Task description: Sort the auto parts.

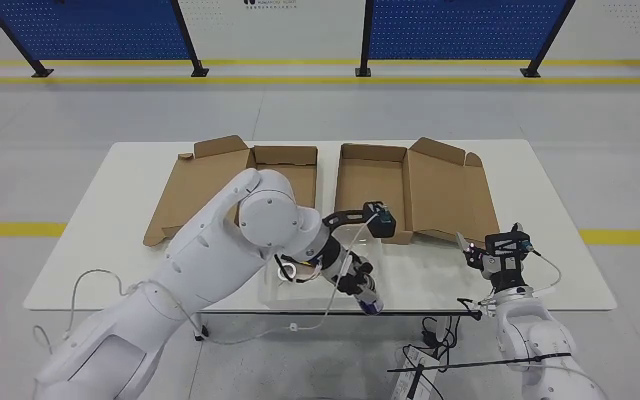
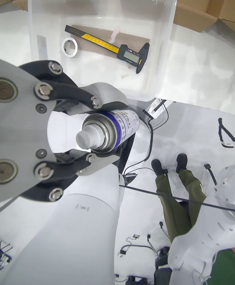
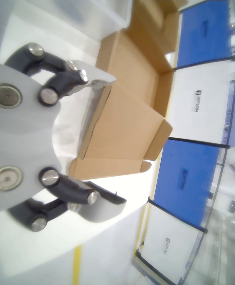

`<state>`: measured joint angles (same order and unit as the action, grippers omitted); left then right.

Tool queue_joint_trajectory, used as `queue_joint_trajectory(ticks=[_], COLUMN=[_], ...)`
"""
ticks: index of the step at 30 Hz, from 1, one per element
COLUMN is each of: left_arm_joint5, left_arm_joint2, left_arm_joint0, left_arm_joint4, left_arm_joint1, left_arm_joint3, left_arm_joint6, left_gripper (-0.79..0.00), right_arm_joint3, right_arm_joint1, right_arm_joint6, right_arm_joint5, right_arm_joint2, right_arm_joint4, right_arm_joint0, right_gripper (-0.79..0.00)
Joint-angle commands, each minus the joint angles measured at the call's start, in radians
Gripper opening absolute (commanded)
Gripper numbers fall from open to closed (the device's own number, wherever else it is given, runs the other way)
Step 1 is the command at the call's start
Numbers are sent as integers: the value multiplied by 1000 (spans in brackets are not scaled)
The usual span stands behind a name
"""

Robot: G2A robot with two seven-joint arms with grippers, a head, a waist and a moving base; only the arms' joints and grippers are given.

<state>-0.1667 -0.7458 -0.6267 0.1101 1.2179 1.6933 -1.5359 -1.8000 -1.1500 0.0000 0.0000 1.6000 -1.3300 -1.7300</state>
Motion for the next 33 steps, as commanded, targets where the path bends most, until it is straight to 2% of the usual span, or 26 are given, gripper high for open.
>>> queue_joint_trajectory(ticks=[1,12,18,26,29,33], left_arm_joint5=[3,42,141,184,219,256], left_arm_joint2=[1,-16,-58,-94,-99,-128], left_arm_joint0=[6,14,15,5,8,-10], left_arm_joint4=[-1,46,190,355,470,503], left_arm_joint1=[-2,-14,-32,-56,-66,-73], left_arm_joint3=[-5,-26,-45,-79,-85,-95], left_arm_joint6=[0,28,77,91,83,121], left_gripper=[-785,-785,-785,-785,-785,-785], right_arm_joint3=[0,0,0,0,0,0], right_arm_joint1=[0,0,0,0,0,0], right_arm_joint6=[0,0,0,0,0,0], right_arm_joint5=[0,0,0,0,0,0], right_arm_joint2=[0,0,0,0,0,0], right_arm_joint4=[0,0,0,0,0,0], right_arm_joint0=[0,0,0,0,0,0], right_gripper=[0,0,0,0,0,0])
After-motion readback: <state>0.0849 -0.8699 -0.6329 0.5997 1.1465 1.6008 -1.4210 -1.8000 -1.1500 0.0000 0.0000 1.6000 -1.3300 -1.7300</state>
